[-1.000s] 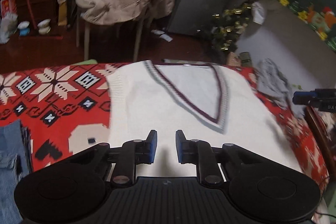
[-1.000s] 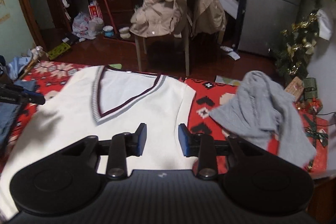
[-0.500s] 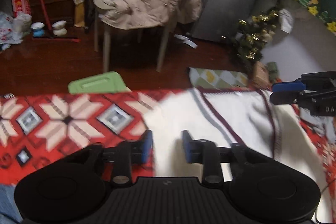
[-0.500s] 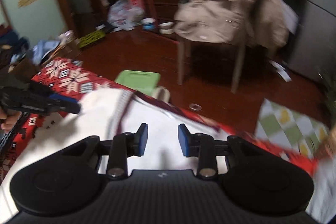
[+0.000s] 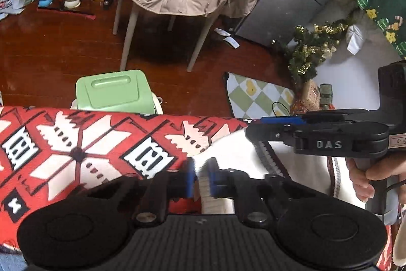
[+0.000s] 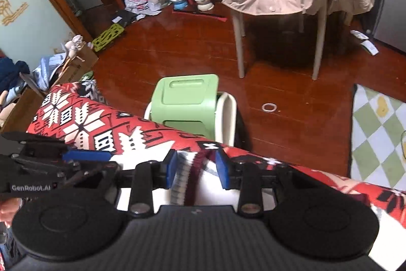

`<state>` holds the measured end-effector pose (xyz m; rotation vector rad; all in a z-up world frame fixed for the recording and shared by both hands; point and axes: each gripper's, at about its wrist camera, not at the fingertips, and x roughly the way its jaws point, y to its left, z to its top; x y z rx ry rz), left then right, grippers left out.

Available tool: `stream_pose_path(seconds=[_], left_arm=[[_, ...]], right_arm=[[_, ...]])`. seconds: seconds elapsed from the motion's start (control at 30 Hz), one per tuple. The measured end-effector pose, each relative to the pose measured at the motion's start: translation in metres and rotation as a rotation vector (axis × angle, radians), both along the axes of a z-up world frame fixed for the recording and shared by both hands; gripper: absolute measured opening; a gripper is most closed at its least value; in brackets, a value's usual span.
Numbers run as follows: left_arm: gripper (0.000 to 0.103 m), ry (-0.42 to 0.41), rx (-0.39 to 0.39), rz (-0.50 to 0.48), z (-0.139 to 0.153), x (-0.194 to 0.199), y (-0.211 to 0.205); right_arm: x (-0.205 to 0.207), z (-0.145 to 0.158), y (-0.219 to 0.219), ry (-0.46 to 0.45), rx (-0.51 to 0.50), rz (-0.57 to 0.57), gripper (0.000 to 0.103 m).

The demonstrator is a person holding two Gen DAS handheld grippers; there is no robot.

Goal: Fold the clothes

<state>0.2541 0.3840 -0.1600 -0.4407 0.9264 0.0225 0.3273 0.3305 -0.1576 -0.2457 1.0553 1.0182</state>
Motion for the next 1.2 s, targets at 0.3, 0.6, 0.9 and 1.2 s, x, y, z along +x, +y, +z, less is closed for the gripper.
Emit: stream_pose_path(seconds=[0.3,0.6,0.9,1.2], left_arm=[[0.002,-0.076,0.257,-0.02,-0.002,-0.012,-0.022],[0.008,-0.133,0.039,0.057,0.019,-0.053,-0.001],[0.006,-0.049,-0.114,-0.098,0.004,-0.08,-0.046],[0.006,-0.044,-0.033,-0.087,-0.009,-0.055,-0.05]], right_arm=[[-0.015,-0.002,0.001,-0.128,0.025,0.014,0.002],[-0.028,0.03,-0.025,-0.12,0.073,0.054,0.009],[-0.095,0.02,-0.061,-0.038,0.006,0.286,0.007],[-0.102,0.005,-0.043,-0.101,-0.03,0.311,0.007]])
